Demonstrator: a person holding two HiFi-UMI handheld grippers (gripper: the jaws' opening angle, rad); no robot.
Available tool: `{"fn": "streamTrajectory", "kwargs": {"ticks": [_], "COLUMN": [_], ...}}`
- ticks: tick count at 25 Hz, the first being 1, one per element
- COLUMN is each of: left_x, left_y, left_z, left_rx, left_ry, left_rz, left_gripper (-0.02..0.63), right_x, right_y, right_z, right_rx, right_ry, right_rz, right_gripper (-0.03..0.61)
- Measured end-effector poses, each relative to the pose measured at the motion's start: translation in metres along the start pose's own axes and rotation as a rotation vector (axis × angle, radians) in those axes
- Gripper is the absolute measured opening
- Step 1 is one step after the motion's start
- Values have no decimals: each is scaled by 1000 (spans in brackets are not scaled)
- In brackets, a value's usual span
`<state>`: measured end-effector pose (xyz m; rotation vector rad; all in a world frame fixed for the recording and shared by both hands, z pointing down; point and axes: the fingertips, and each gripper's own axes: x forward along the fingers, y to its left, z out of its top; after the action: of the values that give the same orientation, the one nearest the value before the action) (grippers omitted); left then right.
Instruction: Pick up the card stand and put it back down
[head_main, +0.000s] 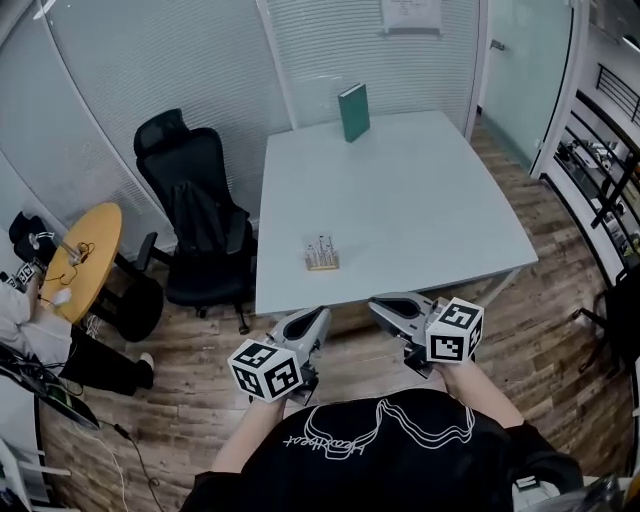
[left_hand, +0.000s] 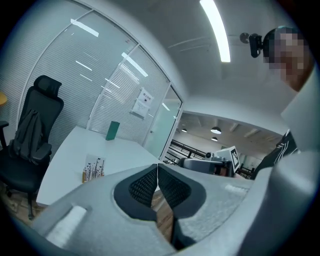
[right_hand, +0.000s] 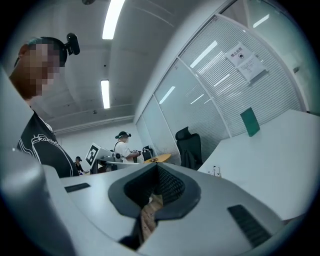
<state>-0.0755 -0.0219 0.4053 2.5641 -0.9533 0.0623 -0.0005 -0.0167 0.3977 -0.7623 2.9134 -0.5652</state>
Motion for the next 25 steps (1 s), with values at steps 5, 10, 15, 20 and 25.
{"fn": "streamTrajectory", "kwargs": {"ticks": [5,10,15,20,25], "left_x": [16,27,43,64,79], "left_y": [38,68,103,151,195], "left_z": [7,9,3,-7,-15], "left_rx": [5,4,10,39,35], "left_ry": [15,14,38,71,97], "left_rz": [20,57,106,166,217], "left_gripper": [14,15,15,17,17], "right_x": [13,19,29,53,81], "right_y": [-31,-57,-92,-137,-179], "right_z": [3,1,-8,-15,-27], "right_rx": [-12,1,15,-9,-45], "right_ry": [0,13,70,130,198], "right_rz": [-32,-52,-68,-74,-77], "right_gripper": [9,9,9,11,12]}}
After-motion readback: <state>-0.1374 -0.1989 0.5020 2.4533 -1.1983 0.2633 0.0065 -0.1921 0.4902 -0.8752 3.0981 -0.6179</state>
